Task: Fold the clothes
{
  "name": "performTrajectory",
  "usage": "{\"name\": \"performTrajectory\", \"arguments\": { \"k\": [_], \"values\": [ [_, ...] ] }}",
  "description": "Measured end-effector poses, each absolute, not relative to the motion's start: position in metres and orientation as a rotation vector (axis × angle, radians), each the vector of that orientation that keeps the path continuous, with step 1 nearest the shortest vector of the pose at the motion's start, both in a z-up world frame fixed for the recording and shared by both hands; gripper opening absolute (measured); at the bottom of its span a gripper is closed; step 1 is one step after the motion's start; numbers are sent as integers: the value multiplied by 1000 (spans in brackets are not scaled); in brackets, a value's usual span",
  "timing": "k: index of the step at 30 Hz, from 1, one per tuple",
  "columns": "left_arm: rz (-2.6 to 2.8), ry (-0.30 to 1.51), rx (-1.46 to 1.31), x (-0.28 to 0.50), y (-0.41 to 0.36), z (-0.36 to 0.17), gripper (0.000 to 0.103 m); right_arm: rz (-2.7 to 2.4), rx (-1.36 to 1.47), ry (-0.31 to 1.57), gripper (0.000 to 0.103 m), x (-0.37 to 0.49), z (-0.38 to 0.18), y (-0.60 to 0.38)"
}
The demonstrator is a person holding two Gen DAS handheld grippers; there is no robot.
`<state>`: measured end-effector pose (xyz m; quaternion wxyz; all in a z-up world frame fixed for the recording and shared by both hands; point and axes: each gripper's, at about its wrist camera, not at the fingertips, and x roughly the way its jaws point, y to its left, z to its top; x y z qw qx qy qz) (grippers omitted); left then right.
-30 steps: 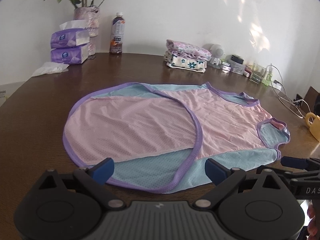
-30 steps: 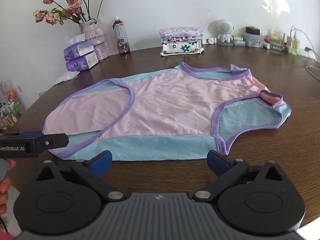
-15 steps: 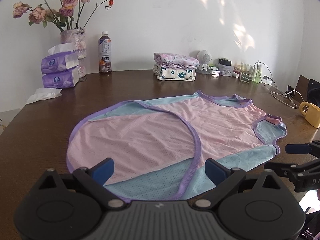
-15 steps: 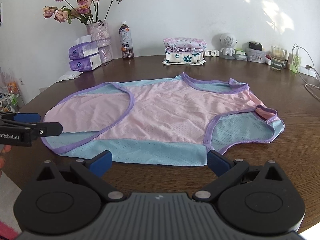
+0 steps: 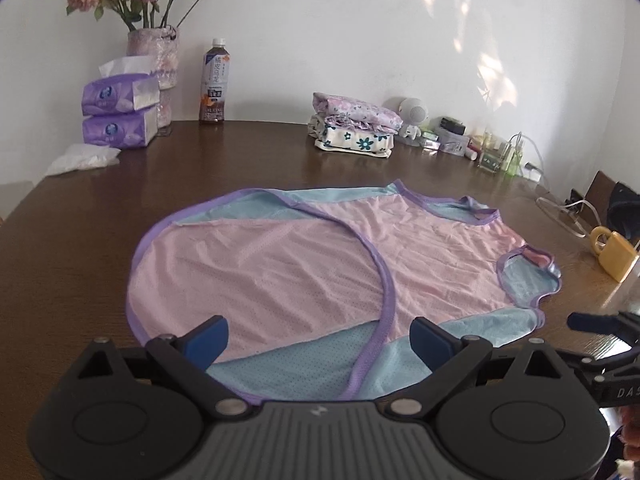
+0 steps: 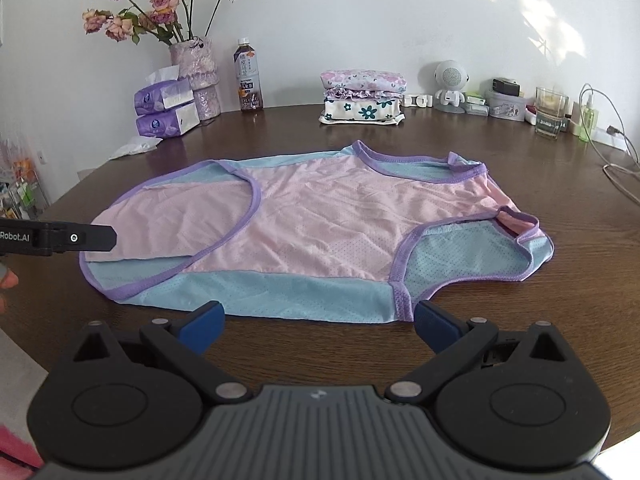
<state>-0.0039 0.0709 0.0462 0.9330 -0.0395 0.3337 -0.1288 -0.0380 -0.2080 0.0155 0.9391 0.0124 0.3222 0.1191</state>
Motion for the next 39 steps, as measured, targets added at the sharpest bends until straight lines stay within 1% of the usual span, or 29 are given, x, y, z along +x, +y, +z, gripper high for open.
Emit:
{"name": "performTrajectory", "arguments": {
  "k": [7, 15, 20, 25, 34, 39],
  "values": [
    [-288, 655, -28, -8, 62, 48, 97, 269, 29, 674, 103, -39, 12, -205],
    [-323, 645, -33, -13, 53, 43, 97, 286, 25, 691, 103, -38, 8, -206],
    [-360, 636, 41, -16, 48, 43, 97, 300, -6, 712, 103, -38, 6, -207],
    [-393, 674, 127, -13, 42, 38, 97, 343, -88, 710, 103, -38, 4, -205],
    [-396, 655, 276, -13, 40, 40, 97, 393, -191, 662, 103, -39, 8, -210],
    [-402, 655, 370, -13, 38, 43, 97, 409, -342, 616, 103, -33, 13, -213]
  ]
}}
